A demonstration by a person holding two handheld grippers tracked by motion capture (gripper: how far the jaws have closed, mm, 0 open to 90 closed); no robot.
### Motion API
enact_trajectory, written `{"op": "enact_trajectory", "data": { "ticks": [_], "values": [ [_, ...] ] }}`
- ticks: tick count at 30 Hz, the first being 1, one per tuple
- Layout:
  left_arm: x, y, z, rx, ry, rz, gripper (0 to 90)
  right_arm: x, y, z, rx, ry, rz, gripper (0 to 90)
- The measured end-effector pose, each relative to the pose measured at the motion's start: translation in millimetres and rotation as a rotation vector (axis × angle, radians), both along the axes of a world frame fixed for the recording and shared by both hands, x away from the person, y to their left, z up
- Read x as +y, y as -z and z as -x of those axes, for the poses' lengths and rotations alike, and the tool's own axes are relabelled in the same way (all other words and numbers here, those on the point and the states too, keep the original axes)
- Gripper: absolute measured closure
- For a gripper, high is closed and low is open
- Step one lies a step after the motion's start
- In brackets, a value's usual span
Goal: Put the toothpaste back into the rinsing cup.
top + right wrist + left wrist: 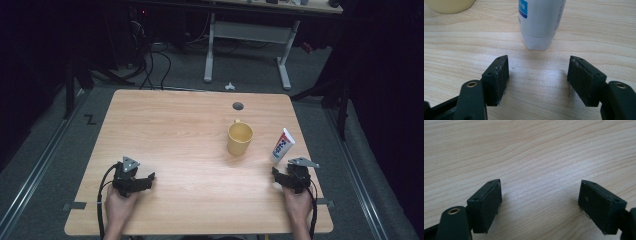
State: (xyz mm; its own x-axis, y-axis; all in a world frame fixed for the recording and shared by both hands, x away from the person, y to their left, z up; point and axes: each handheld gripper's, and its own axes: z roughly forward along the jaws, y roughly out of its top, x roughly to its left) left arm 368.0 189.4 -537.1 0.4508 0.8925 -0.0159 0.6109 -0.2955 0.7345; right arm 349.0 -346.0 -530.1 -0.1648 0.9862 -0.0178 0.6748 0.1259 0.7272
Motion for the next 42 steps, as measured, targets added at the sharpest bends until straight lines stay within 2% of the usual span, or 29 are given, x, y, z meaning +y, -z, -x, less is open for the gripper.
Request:
{"op": "enact_trajectory", "data": {
  "ticks": [42],
  "values": [
    [0.1,0.0,-0.2,0.0,-0.003,0.002,19.6,0.0,-0.7,1.3,0.003,0.015,-0.004,35.6]
  ]
}}
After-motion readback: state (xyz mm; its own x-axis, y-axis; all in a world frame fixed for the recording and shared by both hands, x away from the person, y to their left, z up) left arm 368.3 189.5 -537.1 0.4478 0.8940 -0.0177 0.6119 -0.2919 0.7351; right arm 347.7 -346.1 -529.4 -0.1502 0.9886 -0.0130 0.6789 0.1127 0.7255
